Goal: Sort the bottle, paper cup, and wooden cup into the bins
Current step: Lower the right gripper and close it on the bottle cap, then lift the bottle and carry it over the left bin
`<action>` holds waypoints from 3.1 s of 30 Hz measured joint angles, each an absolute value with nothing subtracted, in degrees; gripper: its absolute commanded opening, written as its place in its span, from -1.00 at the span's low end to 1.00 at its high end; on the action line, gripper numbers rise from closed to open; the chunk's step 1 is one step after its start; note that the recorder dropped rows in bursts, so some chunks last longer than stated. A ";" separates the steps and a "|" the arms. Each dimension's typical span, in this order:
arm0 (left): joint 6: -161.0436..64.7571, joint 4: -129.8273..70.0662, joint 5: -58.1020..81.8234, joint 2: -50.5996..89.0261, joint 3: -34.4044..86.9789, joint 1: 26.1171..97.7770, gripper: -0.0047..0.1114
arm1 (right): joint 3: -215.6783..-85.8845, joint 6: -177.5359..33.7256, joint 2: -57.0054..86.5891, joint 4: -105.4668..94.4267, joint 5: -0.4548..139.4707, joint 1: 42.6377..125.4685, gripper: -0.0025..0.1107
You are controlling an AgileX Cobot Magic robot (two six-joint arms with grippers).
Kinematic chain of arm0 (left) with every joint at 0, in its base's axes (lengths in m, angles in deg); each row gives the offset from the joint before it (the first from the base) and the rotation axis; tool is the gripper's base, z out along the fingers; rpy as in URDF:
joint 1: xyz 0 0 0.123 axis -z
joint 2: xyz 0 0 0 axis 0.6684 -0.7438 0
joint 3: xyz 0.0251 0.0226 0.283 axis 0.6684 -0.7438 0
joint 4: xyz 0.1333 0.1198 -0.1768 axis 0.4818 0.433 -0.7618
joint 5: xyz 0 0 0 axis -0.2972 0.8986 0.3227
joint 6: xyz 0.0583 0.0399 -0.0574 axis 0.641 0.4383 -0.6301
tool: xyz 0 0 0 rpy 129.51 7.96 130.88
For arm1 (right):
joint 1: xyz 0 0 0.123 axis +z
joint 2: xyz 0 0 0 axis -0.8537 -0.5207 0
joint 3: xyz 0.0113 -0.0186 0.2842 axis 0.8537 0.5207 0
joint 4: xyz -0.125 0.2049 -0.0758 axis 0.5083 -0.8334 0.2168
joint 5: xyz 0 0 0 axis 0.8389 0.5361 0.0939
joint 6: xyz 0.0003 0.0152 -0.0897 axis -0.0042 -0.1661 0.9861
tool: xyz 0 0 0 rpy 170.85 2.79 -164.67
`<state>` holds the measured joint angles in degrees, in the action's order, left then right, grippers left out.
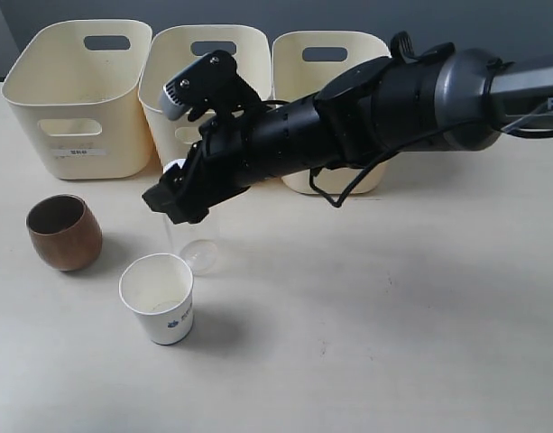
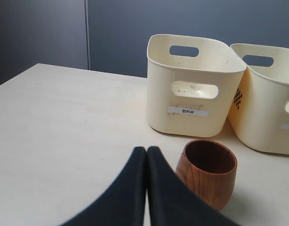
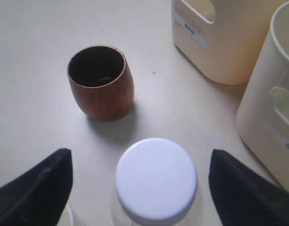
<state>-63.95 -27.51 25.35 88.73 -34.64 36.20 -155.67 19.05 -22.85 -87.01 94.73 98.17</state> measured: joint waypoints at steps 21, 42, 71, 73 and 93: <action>-63.95 -27.51 25.35 88.73 -34.64 36.20 -0.92 | -155.67 18.81 -22.98 -85.92 93.53 98.17 -0.58; -63.95 -27.51 25.35 88.73 -34.64 36.20 -0.92 | -162.27 18.89 -20.88 -86.29 92.99 98.17 -0.97; -63.95 -27.51 25.35 88.73 -34.64 36.20 -0.92 | -204.50 17.30 -44.58 -85.53 80.14 102.81 -0.97; -63.95 -27.51 25.35 88.73 -34.64 36.20 -0.92 | -206.30 17.30 -47.12 -85.16 78.93 102.81 -0.97; -63.95 -27.51 25.35 88.73 -34.64 36.20 -0.92 | -207.89 16.89 -51.65 -84.11 76.24 102.81 -0.50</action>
